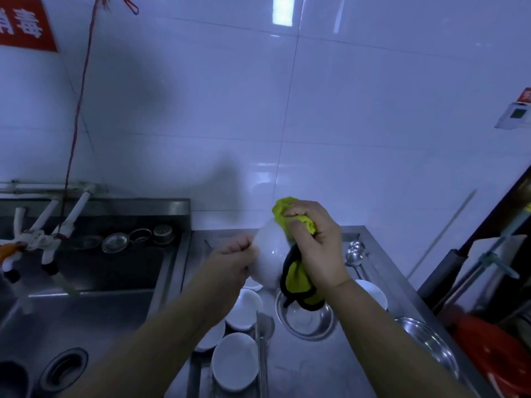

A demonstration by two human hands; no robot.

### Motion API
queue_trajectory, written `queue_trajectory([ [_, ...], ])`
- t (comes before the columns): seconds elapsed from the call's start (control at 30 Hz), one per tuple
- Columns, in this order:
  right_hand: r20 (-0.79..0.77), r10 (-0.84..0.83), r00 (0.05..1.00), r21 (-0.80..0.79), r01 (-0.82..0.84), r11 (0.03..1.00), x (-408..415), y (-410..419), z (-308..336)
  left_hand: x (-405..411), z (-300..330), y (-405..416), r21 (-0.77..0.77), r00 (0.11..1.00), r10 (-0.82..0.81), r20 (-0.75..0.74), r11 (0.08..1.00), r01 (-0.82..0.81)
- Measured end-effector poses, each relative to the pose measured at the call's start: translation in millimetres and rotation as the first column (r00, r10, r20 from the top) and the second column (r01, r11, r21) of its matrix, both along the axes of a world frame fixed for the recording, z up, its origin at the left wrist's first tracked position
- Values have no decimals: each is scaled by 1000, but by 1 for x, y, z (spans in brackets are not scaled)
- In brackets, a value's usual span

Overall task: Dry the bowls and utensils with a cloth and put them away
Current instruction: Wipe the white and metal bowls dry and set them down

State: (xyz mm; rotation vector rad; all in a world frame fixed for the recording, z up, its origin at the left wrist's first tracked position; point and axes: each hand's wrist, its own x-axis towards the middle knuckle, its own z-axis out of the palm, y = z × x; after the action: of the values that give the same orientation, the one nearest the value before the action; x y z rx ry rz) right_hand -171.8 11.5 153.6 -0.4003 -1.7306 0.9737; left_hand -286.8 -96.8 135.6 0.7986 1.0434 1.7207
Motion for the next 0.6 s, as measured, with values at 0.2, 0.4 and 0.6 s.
queue_trajectory([
  [0.2, 50, -47, 998, -206, 56, 977, 41, 30, -18, 30, -22, 45, -70, 991, -50, -123, 997, 42],
  [0.4, 80, -376, 923, -560, 354, 749, 133, 78, -68, 78, -48, 104, -157, 950, -84, -301, 987, 37],
  [0.6, 147, -552, 821, -632, 508, 586, 226, 119, -105, 119, -107, 179, -321, 691, -203, -694, 946, -45],
])
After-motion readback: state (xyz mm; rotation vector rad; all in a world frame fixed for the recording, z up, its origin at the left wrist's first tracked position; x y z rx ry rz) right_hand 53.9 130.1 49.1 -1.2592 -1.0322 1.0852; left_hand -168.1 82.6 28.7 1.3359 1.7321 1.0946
